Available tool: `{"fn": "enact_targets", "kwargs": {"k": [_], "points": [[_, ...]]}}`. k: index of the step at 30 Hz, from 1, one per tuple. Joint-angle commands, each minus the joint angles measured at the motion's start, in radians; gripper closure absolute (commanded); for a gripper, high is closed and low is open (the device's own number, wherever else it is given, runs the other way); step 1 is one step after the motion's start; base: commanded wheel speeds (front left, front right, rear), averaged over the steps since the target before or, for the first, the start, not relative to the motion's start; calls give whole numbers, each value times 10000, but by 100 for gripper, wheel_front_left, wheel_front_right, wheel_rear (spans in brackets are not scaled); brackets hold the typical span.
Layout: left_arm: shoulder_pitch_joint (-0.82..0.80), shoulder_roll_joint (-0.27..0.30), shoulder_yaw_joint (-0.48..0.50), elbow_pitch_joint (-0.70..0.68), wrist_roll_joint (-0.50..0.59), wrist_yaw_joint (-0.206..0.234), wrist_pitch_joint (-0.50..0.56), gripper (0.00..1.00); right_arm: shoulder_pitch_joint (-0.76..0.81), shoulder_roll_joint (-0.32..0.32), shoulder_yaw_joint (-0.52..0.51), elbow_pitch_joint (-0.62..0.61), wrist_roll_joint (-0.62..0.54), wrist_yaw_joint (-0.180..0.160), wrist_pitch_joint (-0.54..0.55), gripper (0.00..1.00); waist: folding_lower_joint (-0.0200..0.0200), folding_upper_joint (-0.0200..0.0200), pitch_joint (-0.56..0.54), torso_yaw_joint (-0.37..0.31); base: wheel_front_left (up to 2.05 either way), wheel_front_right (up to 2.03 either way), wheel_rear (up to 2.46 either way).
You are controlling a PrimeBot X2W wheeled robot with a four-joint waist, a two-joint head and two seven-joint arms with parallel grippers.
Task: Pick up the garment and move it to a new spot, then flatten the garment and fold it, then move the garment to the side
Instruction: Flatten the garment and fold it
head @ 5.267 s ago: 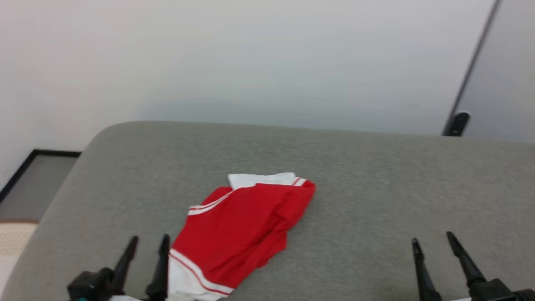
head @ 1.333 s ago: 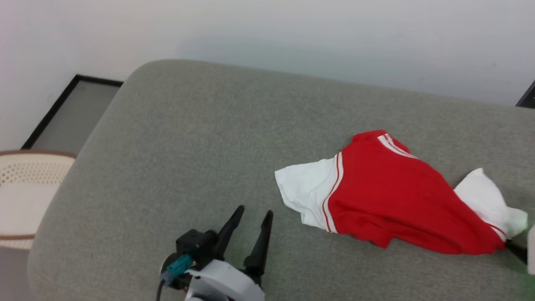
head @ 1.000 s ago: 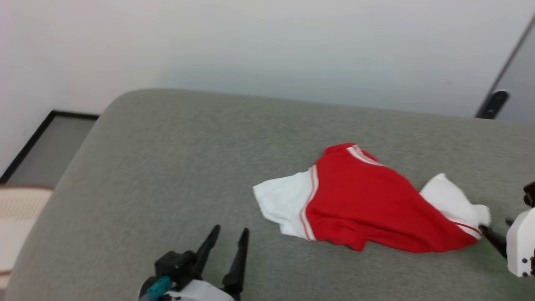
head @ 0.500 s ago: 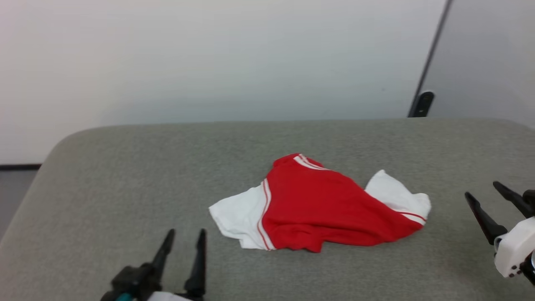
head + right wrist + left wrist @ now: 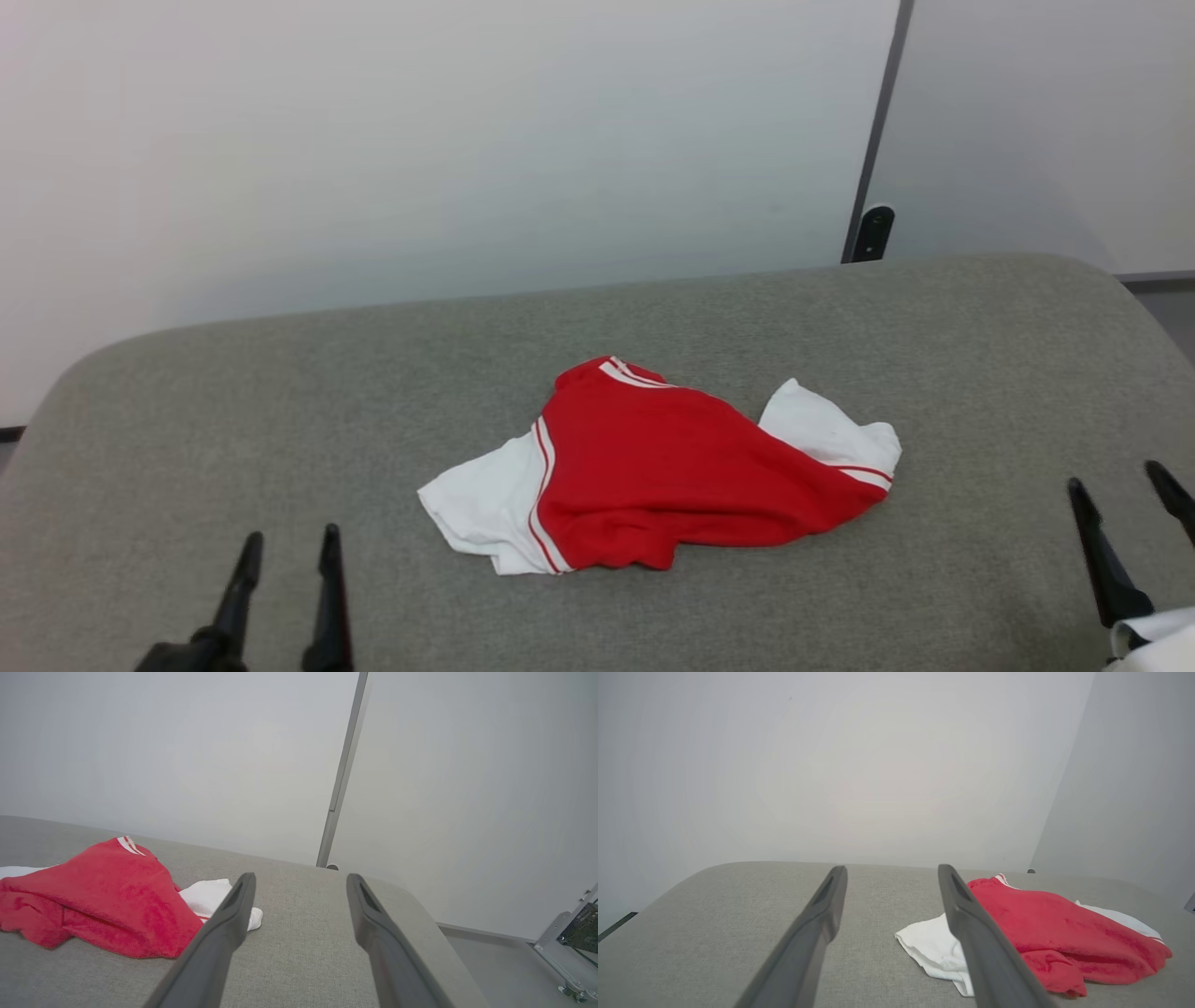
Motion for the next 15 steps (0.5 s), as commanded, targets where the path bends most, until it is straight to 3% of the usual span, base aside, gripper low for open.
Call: {"fn": "enact_targets", "kwargs": {"k": [1,8,15], "points": [[138,-51,175,-69,132,-91,-2,0,223,159,-278,-182,-88,-10,-5,0,0,0,-2,-89,0,0,0],[125,-231,510,57,306,-309,-2,0,487,455,-618,-632,-384,-10,16,0,0,0,184,-519,0,0,0],[-372,-227,279,302,432,-410,-2,0,512,650,-829,-728,-561,-10,81,0,0,0,518,-1409,0,0,0]]}}
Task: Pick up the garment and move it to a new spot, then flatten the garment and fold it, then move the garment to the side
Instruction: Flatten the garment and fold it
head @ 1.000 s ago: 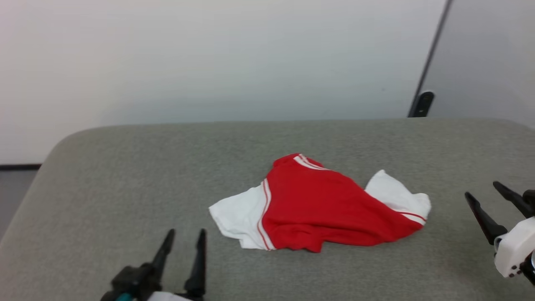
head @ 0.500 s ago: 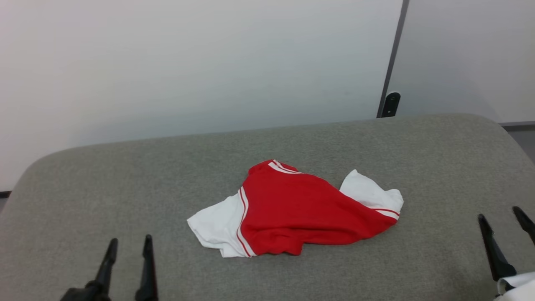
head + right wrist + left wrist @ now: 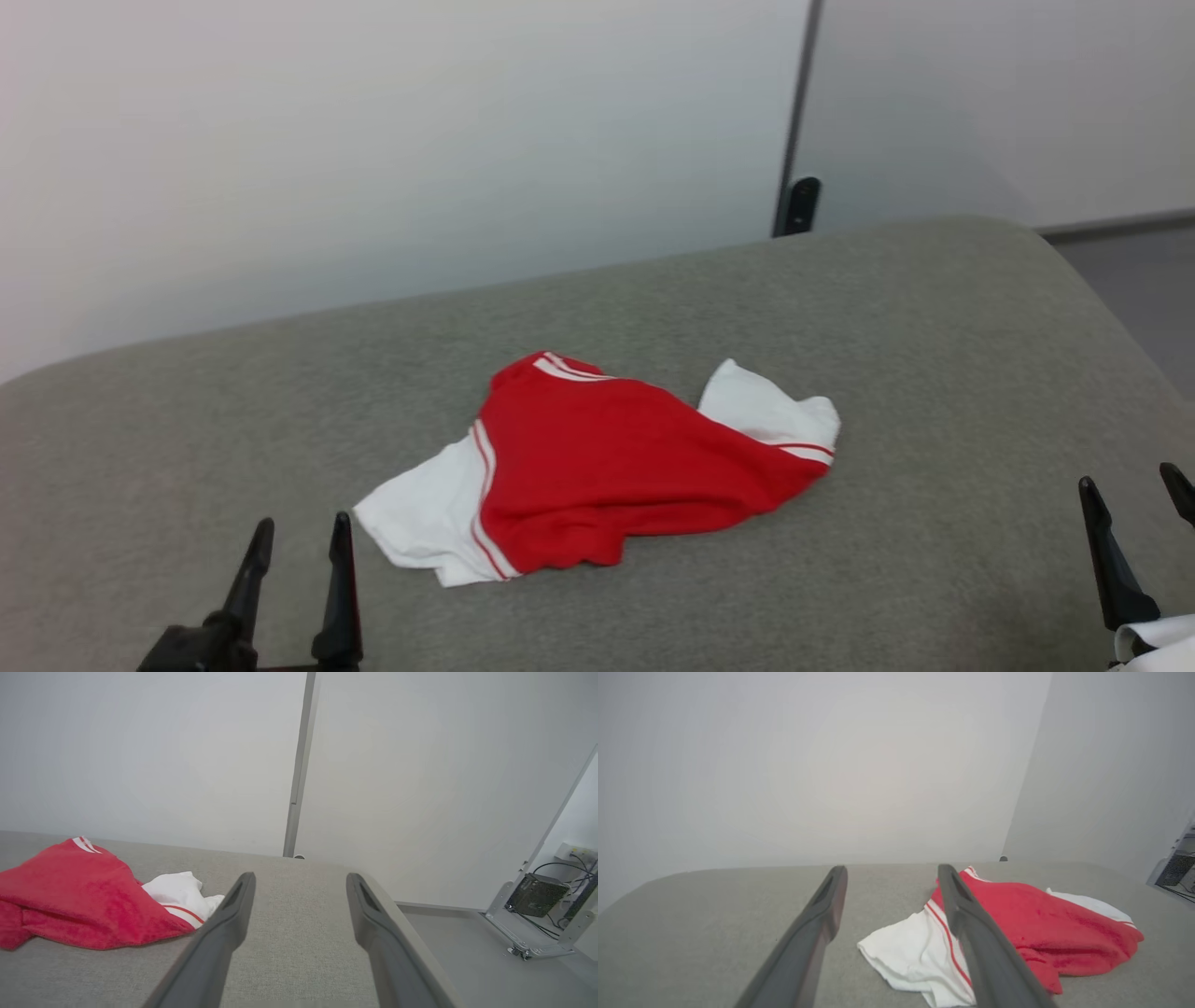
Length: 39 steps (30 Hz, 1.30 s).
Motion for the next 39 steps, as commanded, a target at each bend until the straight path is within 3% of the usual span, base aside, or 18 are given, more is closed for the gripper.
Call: {"fn": "enact_targets", "kwargs": {"k": [1,7,11,17,25,29,33,39], "points": [[-110,-10,4,68,-9,-66,-2,0,40,57,5,-44,-60,-10,-8,0,0,0,276,-574,0,0,0],[-409,238,-251,569,-311,-66,-3,0,-49,196,82,-28,-88,-10,47,0,0,0,451,-1079,0,0,0],[-1181,1345,-1119,1428,-1263,-65,503,0,-248,115,296,77,27,-10,192,0,0,0,603,-1312,0,0,0],[-2780,3500,-2346,2296,-3419,-66,2693,0,-535,83,750,173,243,-10,418,0,0,0,954,-1577,0,0,0],[-4534,5302,-3656,3426,-5530,-68,6296,0,-926,64,1099,196,409,-10,510,0,0,0,1712,-1760,0,0,0],[-5251,5636,-3838,4389,-6001,-30,7964,0,-1110,19,1175,258,534,-10,498,0,0,0,2024,-1797,0,0,0],[-5868,5743,-4045,4977,-5939,154,8913,0,-1219,-6,1226,264,586,-10,489,0,0,0,2270,-1786,0,0,0],[-6309,5066,-4635,5692,-5963,658,10340,0,-1376,-17,1292,273,660,-10,580,0,0,0,2515,-1631,0,0,0]]}}
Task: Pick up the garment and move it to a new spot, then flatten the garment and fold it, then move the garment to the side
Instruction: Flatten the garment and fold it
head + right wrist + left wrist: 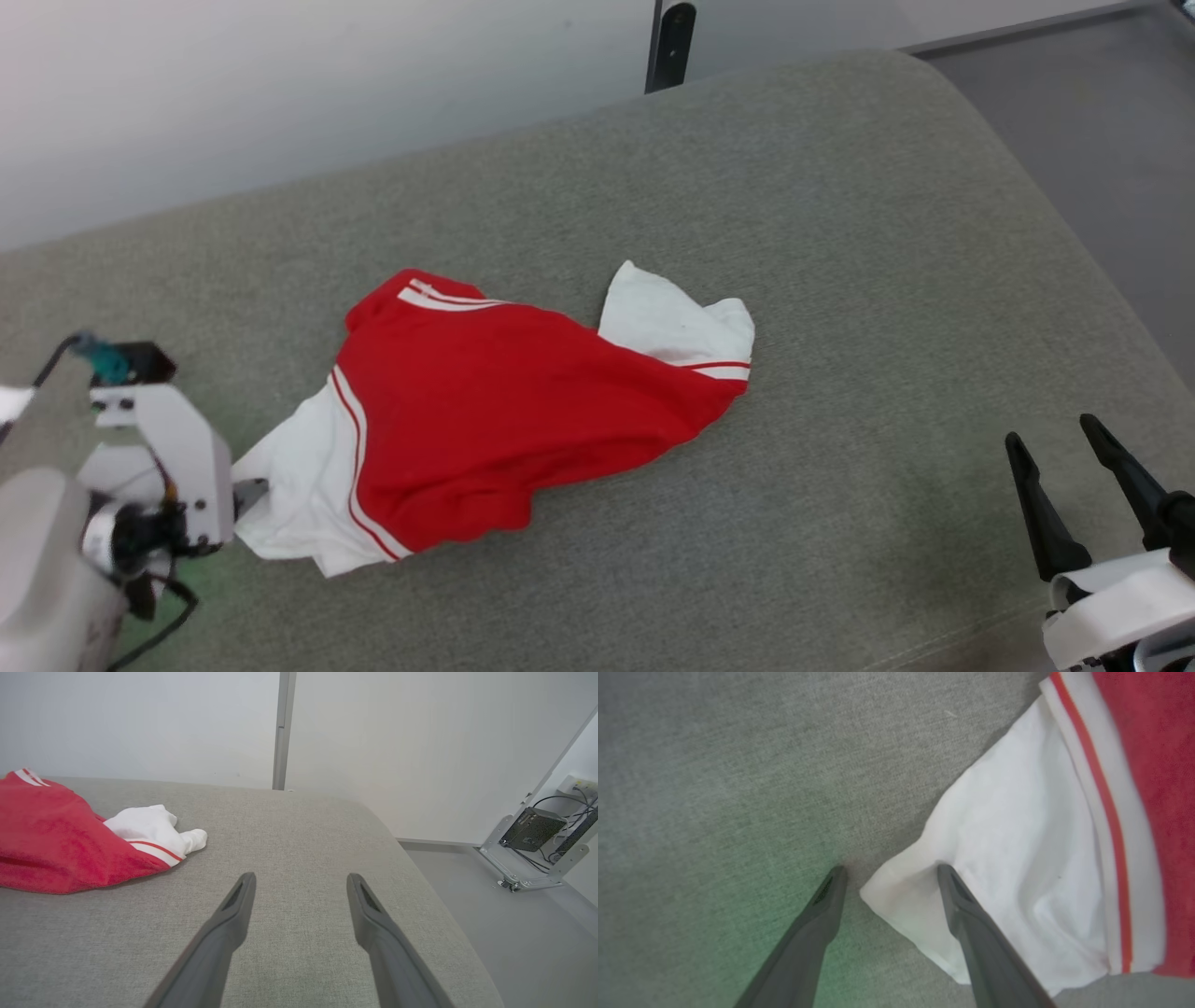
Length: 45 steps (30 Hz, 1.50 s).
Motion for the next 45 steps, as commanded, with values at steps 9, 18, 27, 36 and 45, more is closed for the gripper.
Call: {"fn": "enact_targets", "kwargs": {"k": [9,18,27,36,45], "points": [[-66,-971,-665,474,-146,308,1286,100,-410,18,233,-8,127,-11,103,0,0,0,219,368,0,0,0],[-239,-950,-672,89,-272,529,1659,100,-666,-299,418,-138,353,-11,504,0,0,0,222,851,0,0,0],[-67,-1015,-869,-703,-234,660,1834,100,-1903,-1051,1392,-225,1108,-11,1587,0,0,0,223,1422,0,0,0],[-579,-1550,-1235,-880,-108,355,1578,100,-4701,-2503,3722,359,3323,-11,4433,0,0,0,479,2200,0,0,0],[-1771,-2462,-1717,-587,6,-188,1267,100,-7490,-3022,5443,2253,5528,-11,7348,0,0,0,1137,3310,0,0,0]]}}
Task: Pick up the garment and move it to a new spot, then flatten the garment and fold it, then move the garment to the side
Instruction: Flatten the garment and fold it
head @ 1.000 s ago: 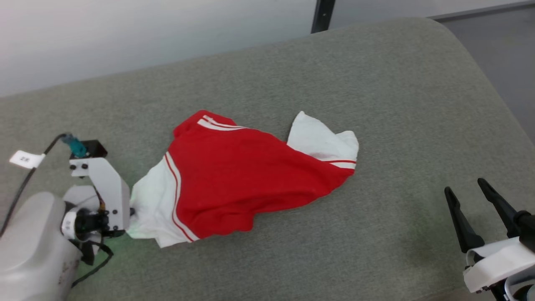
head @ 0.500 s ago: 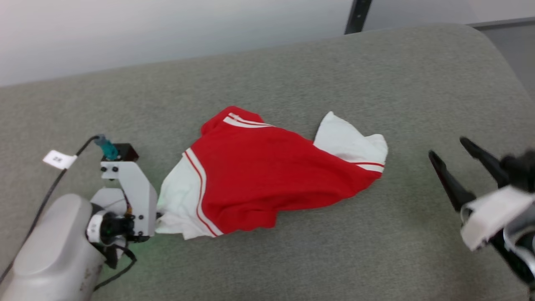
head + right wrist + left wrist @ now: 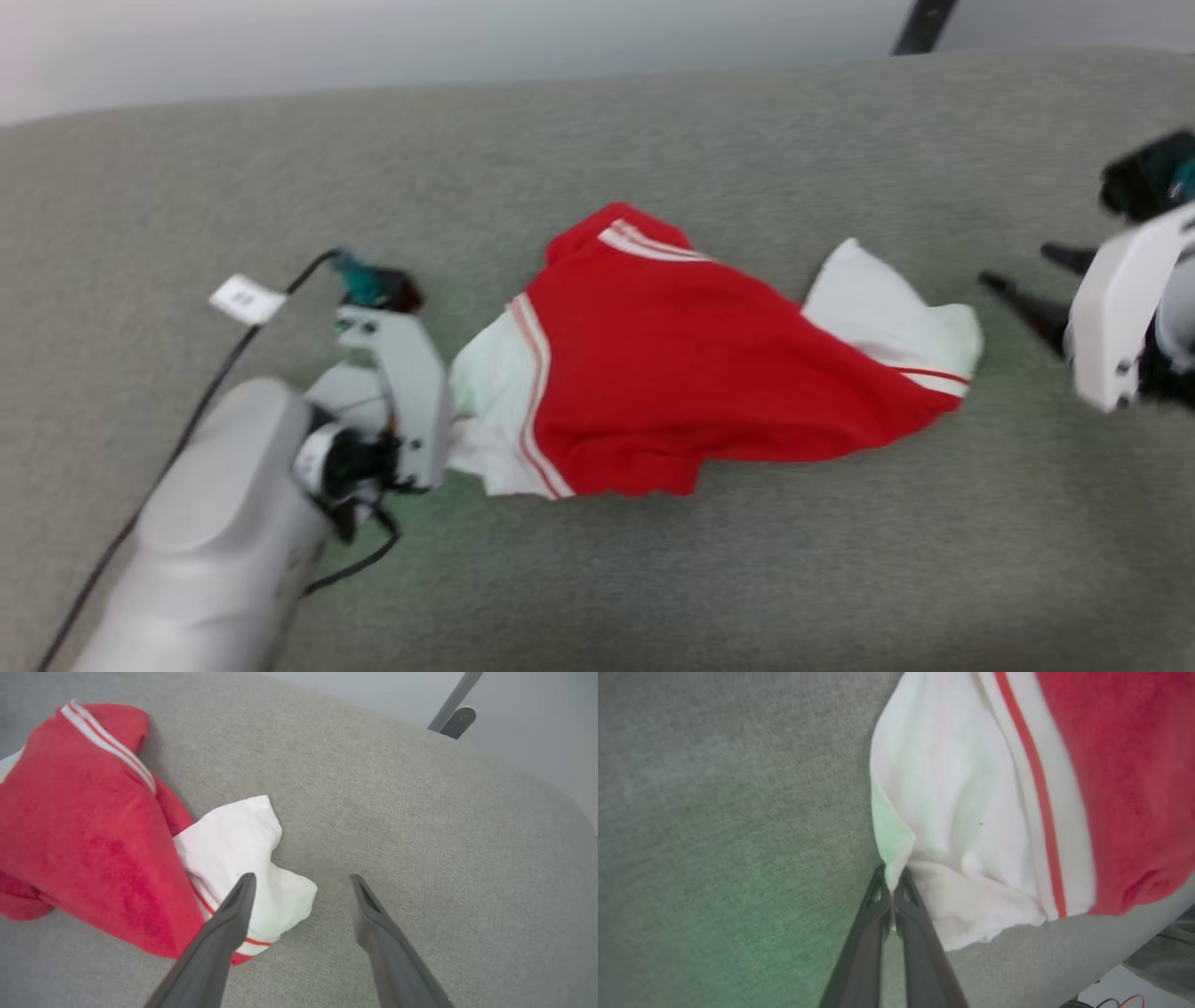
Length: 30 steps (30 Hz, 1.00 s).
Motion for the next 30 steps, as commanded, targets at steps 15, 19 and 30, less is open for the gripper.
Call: {"fn": "enact_targets", "kwargs": {"k": [15,19,30], "points": [[-1592,-1350,-854,1207,-40,-491,-885,100,-2552,432,873,2752,1843,-9,2484,0,0,0,1832,2039,0,0,0],[-1774,-1408,-1026,1619,-140,-496,-1139,100,-2818,723,1177,3324,1843,-11,3155,0,0,0,1908,2198,0,0,0],[-2100,-1183,-1643,2200,-662,-499,-1580,100,-2949,1110,1614,4409,1567,-11,3660,100,0,0,1663,2279,0,0,0]]}}
